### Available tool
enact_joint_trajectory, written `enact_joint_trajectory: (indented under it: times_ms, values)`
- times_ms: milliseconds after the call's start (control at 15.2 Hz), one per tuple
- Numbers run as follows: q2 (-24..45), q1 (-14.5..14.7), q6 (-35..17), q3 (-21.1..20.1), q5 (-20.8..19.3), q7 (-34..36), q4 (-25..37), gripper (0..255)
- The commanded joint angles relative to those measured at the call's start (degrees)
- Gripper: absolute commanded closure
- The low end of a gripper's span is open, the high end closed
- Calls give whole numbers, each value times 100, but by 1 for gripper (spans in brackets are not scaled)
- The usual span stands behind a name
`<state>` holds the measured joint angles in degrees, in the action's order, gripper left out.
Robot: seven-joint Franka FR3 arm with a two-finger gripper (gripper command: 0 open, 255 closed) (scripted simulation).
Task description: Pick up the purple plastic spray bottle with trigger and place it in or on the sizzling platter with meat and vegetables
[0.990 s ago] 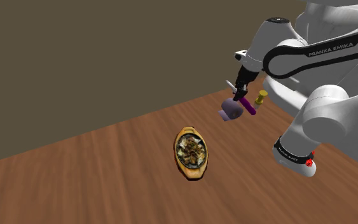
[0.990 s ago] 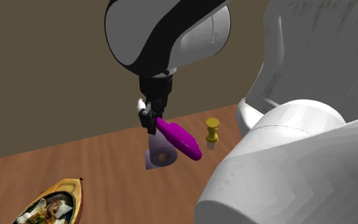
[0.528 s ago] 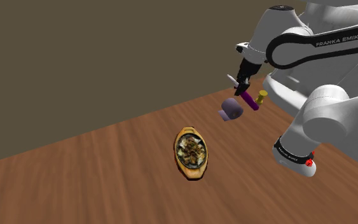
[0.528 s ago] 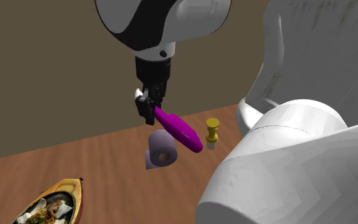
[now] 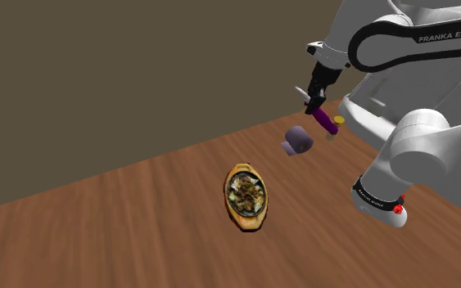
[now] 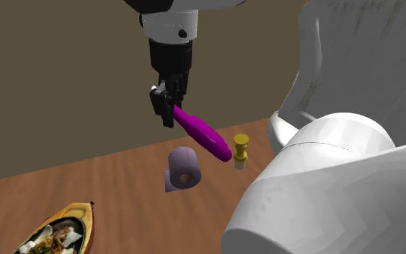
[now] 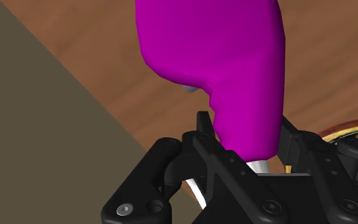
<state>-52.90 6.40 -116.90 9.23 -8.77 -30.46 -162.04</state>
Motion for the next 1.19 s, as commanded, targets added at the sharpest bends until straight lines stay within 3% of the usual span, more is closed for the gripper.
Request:
enact_joint_trajectory:
  times_ms: [0,198,1122]
  values:
    - [-151,-14,181,20,33,-27,146,255]
    - [-172,-20,420,-29,85,-48,364,255]
    - [974,957,208,-2013,1304,1952,1251,255]
